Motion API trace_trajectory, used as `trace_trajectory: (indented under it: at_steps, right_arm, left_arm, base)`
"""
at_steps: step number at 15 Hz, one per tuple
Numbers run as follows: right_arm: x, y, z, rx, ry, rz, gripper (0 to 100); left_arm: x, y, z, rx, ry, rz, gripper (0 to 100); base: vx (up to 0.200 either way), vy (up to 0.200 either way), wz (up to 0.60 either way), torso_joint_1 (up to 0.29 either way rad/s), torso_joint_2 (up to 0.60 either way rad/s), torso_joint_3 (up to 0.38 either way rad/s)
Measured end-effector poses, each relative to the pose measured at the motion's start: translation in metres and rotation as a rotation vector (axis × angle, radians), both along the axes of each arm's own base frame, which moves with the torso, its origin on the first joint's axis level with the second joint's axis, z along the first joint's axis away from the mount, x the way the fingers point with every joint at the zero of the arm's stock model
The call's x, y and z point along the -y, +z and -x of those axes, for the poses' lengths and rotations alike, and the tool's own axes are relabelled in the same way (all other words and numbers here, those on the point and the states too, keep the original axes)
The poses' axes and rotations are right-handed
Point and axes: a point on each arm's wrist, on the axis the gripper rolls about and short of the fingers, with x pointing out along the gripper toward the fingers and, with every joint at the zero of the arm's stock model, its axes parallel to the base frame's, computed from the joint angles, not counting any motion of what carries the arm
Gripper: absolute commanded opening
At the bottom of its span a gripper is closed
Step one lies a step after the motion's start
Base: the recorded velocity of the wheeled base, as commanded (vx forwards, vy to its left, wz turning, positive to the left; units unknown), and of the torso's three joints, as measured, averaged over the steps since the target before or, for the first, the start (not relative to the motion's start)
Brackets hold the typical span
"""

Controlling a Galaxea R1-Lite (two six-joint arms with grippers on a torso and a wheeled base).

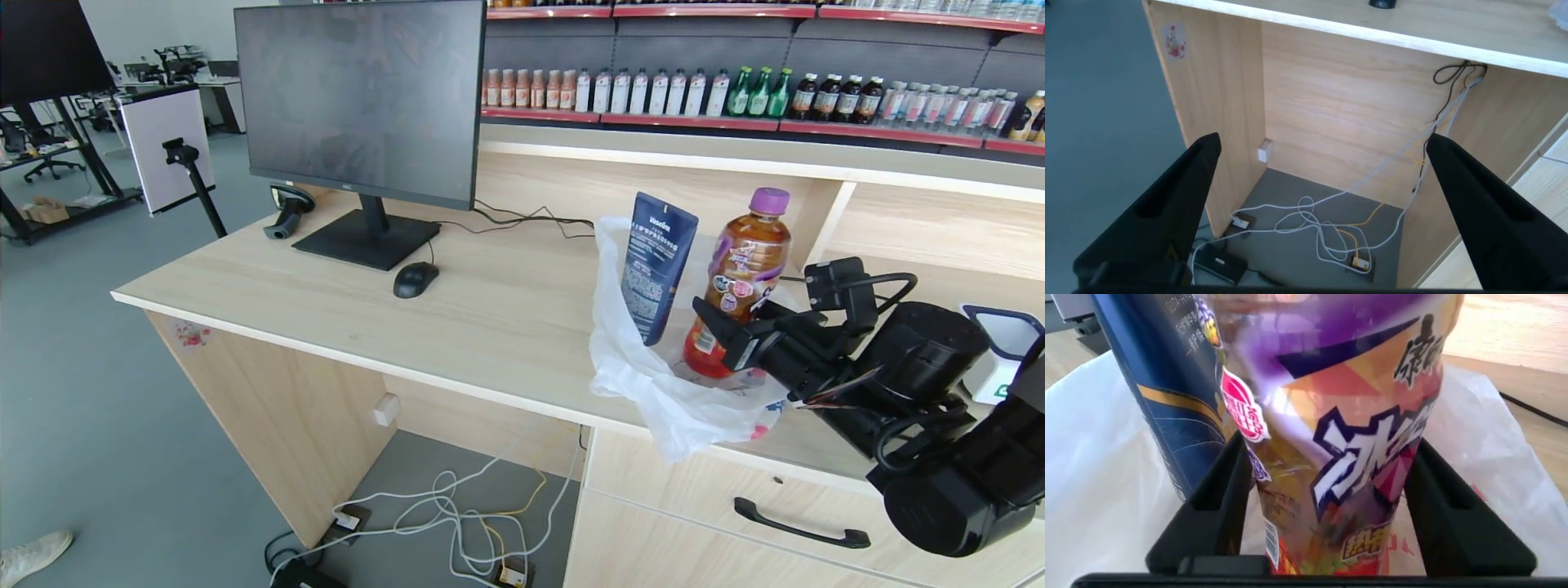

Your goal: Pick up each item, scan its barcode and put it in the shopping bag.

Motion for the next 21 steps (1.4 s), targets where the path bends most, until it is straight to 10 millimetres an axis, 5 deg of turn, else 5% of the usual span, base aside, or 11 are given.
trace_trajectory:
  at_steps: [5, 15, 21]
  right_arm:
    - [0.002, 0.007, 0.009, 0.012, 0.000, -0.002, 100]
    - [0.016, 0.044, 0.075, 0.097, 0.016, -0.034, 100]
    - [0.021, 0.045, 0.090, 0.098, 0.015, -0.038, 100]
  left_arm:
    - [0.000, 0.000, 0.000, 0.000, 0.001, 0.000, 100]
    - [0.000, 0.000, 0.000, 0.000, 0.001, 0.003, 100]
    - [0.000, 0.000, 0.000, 0.000, 0.001, 0.005, 100]
  base:
    - [0.000, 0.000, 0.00, 0.000, 0.00, 0.000]
    - [0.000, 0.000, -0.12, 0.000, 0.00, 0.001]
    - [0.000, -0.200, -0.40, 0.000, 0.00, 0.003]
